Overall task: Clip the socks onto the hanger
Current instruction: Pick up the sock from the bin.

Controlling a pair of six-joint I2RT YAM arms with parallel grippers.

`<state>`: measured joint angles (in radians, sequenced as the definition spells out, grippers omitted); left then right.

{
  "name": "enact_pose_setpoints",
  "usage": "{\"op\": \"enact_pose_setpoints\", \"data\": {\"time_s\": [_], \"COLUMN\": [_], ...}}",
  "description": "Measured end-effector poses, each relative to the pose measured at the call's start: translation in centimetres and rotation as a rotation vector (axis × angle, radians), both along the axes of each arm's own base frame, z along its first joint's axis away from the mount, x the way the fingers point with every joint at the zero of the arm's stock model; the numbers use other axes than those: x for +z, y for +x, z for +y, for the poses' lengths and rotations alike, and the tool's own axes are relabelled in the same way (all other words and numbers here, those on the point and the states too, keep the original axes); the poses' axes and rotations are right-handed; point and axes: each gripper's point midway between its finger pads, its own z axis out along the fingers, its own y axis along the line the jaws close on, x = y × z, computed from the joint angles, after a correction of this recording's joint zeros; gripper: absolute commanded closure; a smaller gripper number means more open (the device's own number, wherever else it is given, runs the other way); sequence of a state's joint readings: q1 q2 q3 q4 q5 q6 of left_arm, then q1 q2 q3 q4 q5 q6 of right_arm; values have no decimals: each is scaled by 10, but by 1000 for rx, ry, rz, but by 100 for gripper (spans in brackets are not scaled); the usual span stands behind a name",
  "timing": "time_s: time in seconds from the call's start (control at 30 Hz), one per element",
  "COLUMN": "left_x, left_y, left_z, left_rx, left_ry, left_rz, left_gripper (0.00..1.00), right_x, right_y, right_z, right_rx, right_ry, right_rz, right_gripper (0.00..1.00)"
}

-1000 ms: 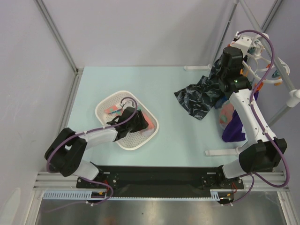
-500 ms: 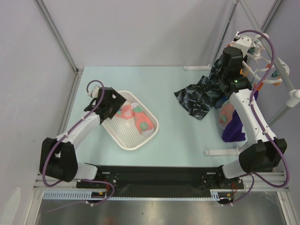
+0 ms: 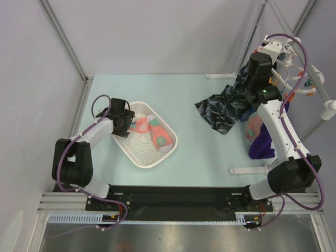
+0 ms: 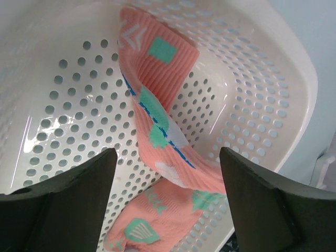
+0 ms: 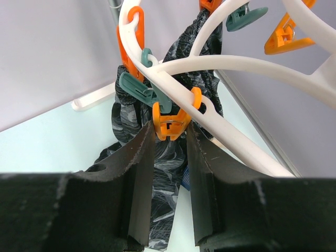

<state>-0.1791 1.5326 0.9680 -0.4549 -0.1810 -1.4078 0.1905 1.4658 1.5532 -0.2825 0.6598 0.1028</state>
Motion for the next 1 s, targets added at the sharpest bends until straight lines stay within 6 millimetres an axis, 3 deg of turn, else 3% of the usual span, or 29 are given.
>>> {"op": "enact_pose_setpoints", "data": {"time_s": [0.17, 0.23, 0.27, 0.3, 0.4, 0.57, 0.6, 0.77, 1.0], "left_x": [-11, -22, -27, -30, -31, -11, -5, 46, 132], "left_y": [7, 6, 6, 6, 8, 20, 20, 26, 15], "left_z": [5, 7, 9, 10, 15, 21, 23, 9, -65], "left_rx": [71, 88, 95, 101, 101, 48, 33, -142, -542], "left_ry": [1, 7, 16, 24, 54, 141, 165, 250, 253], "left_rz": [30, 58, 70, 76, 78, 25, 11, -172, -616], "left_gripper": [22, 31, 38, 54, 75, 94, 100, 100, 100], "right_x": [0, 0, 0, 0, 0, 0, 0, 0, 0], "right_y": [0, 0, 0, 0, 0, 0, 0, 0, 0], "right_z": [0, 0, 0, 0, 0, 1, 1, 3, 7], "right_rx": [1, 0, 0, 0, 1, 3, 4, 8, 13], "right_ry": [-1, -1, -2, -3, -6, -7, -7, -8, -9], "right_rz": [1, 1, 1, 1, 3, 3, 3, 4, 3], "right_gripper": [100, 100, 100, 100, 100, 100, 100, 100, 100]}}
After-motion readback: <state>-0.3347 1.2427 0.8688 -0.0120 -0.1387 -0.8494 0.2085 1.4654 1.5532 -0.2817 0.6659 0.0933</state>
